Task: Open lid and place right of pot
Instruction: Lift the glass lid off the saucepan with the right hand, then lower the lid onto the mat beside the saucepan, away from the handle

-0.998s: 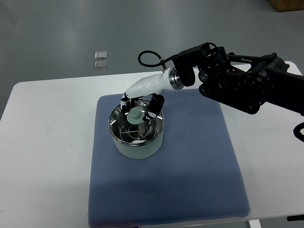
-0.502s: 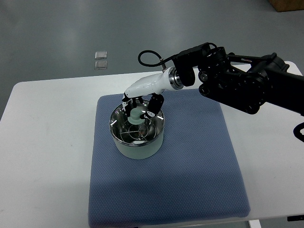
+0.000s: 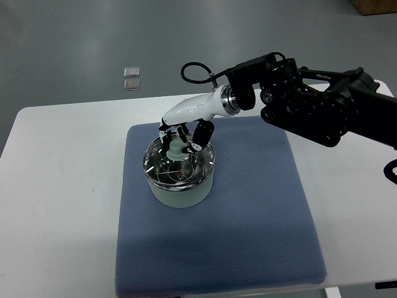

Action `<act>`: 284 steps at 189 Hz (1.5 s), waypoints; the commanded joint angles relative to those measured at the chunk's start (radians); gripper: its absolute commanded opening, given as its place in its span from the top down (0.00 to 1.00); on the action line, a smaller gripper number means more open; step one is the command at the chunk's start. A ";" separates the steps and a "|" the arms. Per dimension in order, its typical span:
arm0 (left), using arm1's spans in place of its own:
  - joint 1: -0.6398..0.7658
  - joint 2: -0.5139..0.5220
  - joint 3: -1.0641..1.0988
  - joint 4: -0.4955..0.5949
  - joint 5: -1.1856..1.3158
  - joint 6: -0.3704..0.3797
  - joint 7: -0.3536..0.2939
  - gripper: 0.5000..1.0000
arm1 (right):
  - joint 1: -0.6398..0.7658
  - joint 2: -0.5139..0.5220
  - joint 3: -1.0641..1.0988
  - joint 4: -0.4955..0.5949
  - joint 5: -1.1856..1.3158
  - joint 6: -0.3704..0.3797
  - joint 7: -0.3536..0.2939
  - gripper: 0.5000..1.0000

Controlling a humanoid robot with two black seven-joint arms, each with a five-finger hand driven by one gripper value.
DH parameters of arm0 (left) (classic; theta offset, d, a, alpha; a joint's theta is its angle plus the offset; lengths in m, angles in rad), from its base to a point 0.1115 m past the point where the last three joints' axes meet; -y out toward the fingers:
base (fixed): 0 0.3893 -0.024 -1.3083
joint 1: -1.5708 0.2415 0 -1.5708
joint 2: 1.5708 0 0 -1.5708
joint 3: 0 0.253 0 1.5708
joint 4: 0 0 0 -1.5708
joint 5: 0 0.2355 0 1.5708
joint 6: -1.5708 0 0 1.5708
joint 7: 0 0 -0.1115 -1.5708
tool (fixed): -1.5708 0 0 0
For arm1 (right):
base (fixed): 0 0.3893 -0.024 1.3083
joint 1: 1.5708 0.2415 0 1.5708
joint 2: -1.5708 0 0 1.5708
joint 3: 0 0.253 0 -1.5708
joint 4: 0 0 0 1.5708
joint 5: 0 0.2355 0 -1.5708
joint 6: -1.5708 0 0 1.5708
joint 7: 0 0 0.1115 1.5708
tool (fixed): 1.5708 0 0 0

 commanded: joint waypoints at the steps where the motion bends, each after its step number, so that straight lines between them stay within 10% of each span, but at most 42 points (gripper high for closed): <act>1: 0.000 0.000 0.000 0.000 0.000 0.000 0.000 0.00 | 0.000 -0.001 0.000 0.000 0.000 -0.001 0.000 1.00; 155: 0.000 0.000 0.000 0.000 0.000 0.000 0.000 0.00 | 0.028 -0.213 0.081 0.032 0.021 0.016 0.097 1.00; 284: 0.000 0.000 0.000 0.000 0.000 0.000 0.000 0.00 | -0.188 -0.301 0.058 -0.084 0.018 -0.179 0.140 1.00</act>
